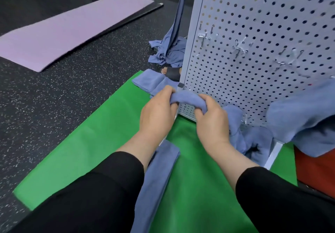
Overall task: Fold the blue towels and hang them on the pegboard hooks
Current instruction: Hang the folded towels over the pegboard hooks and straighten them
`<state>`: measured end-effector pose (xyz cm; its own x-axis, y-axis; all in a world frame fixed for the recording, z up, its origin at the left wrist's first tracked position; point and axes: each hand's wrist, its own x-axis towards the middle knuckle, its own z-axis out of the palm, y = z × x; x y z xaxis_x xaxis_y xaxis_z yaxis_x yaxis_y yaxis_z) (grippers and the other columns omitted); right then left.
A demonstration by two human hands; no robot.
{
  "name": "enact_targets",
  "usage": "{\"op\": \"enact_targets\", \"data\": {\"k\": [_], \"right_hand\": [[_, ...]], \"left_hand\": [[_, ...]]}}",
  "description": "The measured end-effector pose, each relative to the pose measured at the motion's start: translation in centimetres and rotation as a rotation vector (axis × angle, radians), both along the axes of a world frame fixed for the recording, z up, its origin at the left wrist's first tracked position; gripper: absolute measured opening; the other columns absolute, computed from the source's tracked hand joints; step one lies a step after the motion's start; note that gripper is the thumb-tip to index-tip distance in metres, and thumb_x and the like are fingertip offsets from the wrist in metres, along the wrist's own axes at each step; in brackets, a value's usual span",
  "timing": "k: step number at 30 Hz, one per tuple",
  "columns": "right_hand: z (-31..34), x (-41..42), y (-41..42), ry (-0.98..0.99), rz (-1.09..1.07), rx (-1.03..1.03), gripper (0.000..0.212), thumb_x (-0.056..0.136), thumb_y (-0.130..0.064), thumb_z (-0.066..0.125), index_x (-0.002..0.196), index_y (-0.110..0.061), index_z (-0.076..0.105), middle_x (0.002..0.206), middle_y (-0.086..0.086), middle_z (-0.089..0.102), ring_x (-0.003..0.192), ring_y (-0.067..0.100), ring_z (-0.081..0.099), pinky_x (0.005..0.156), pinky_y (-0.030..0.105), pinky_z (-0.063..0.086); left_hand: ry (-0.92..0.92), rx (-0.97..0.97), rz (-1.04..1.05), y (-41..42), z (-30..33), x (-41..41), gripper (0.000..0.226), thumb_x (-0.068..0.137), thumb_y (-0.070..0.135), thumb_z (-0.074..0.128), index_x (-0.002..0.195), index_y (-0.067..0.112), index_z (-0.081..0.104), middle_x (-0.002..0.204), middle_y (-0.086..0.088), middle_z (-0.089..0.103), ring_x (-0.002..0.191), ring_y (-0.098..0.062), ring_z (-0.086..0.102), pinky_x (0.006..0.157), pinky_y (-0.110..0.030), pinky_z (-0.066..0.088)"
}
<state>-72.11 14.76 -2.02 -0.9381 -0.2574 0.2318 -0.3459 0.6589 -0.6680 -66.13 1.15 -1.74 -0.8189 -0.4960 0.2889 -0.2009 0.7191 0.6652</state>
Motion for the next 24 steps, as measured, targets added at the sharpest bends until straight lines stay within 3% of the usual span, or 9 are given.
{"op": "enact_targets", "data": {"k": [8, 13, 18, 24], "right_hand": [[-1.7, -3.9, -1.8, -0.028, -0.021, 0.005, 0.035, 0.095, -0.009, 0.052, 0.128, -0.018, 0.062, 0.114, 0.009, 0.070, 0.104, 0.031, 0.061, 0.087, 0.038, 0.047], [-3.2, -4.9, -2.9, -0.075, -0.052, 0.001, 0.035, 0.097, -0.008, 0.051, 0.128, -0.017, 0.063, 0.117, 0.008, 0.069, 0.107, 0.030, 0.060, 0.088, 0.034, 0.042], [-3.7, -5.5, -4.4, -0.100, -0.079, -0.035, 0.030, 0.095, -0.007, 0.050, 0.120, -0.015, 0.065, 0.113, 0.008, 0.069, 0.105, 0.029, 0.060, 0.089, 0.038, 0.045], [-4.5, -5.7, -5.1, -0.156, -0.050, 0.073, 0.036, 0.090, -0.003, 0.049, 0.121, -0.014, 0.062, 0.115, 0.012, 0.066, 0.105, 0.034, 0.057, 0.079, 0.035, 0.037]], "left_hand": [[-0.045, 0.113, 0.065, -1.1, -3.8, -4.9, 0.038, 0.094, 0.014, 0.052, 0.128, 0.025, 0.065, 0.112, -0.007, 0.072, 0.100, -0.033, 0.063, 0.075, -0.037, 0.047], [-0.028, 0.152, 0.099, -1.5, -5.9, -6.3, 0.037, 0.095, 0.014, 0.053, 0.127, 0.026, 0.068, 0.109, -0.007, 0.074, 0.098, -0.031, 0.064, 0.069, -0.031, 0.039], [0.016, 0.203, 0.150, -1.8, -6.8, -7.1, 0.036, 0.096, 0.018, 0.053, 0.127, 0.026, 0.068, 0.109, -0.006, 0.075, 0.098, -0.032, 0.065, 0.077, -0.038, 0.051], [0.020, 0.233, 0.208, -2.0, -6.8, -7.7, 0.037, 0.096, 0.020, 0.054, 0.129, 0.027, 0.068, 0.110, -0.009, 0.075, 0.099, -0.034, 0.065, 0.079, -0.037, 0.051]]}}
